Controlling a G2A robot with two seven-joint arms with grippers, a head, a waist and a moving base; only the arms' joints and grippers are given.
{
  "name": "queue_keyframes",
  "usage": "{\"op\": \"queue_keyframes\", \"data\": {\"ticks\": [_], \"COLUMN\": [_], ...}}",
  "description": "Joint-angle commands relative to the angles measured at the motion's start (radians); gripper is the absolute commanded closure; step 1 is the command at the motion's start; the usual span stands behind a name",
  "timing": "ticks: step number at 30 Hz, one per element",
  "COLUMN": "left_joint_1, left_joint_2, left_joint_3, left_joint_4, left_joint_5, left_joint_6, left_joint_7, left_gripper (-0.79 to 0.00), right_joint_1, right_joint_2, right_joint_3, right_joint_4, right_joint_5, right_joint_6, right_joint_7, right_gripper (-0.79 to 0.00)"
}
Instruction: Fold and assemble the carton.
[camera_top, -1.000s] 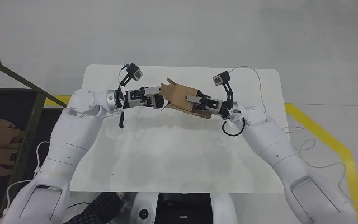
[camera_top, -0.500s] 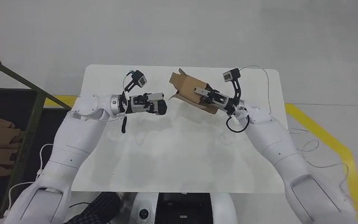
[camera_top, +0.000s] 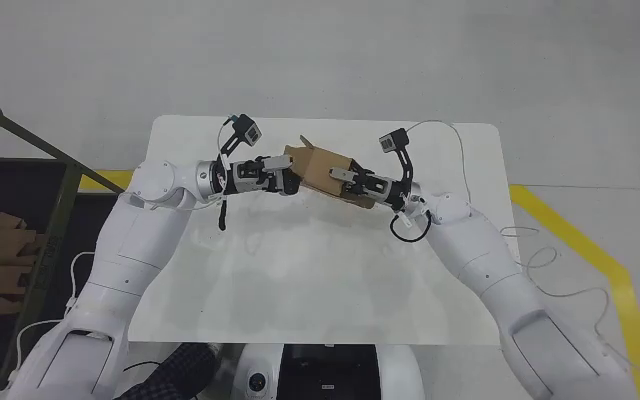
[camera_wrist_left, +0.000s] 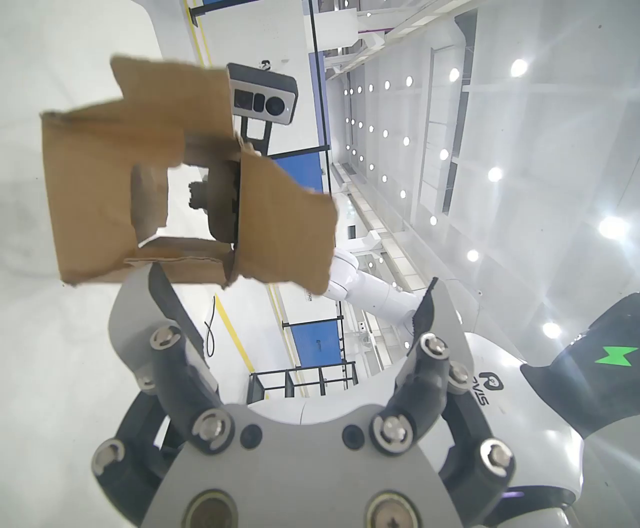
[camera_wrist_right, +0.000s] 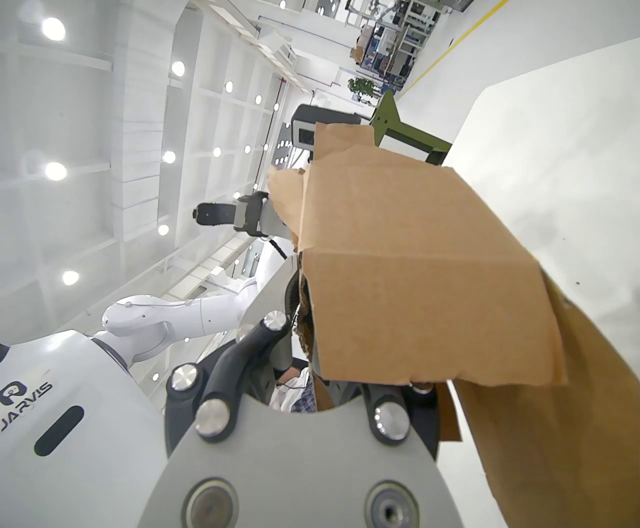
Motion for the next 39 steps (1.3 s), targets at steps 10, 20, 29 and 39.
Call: {"op": "queue_keyframes", "data": {"ticks": [10, 20, 29, 39], "left_joint_1": [0.004, 0.008, 0.006, 0.004], "left_joint_2": [0.005, 0.003, 0.003, 0.011], "left_joint_3": [-0.028, -0.018, -0.019, -0.073], "left_joint_4": [0.001, -0.017, -0.015, 0.025], "left_joint_5": [-0.007, 0.002, 0.005, -0.005], "left_joint_6": [0.001, 0.007, 0.006, -0.003], "left_joint_7": [-0.005, -0.018, -0.016, 0.005], "left_gripper": [-0.785, -0.785, -0.785, -0.785], "right_joint_1": [-0.007, -0.01, -0.01, -0.021], "right_joint_2": [0.001, 0.001, 0.002, 0.014], "right_joint_3": [-0.006, -0.009, -0.009, -0.01], "right_joint_4": [-0.044, -0.055, -0.054, -0.089], "right_joint_5": [-0.023, -0.026, -0.026, -0.018], "right_joint_6": [0.024, 0.034, 0.036, 0.055], "right_joint_7": [0.024, 0.034, 0.036, 0.055], "right_gripper": [0.0, 0.0, 0.0, 0.0]}}
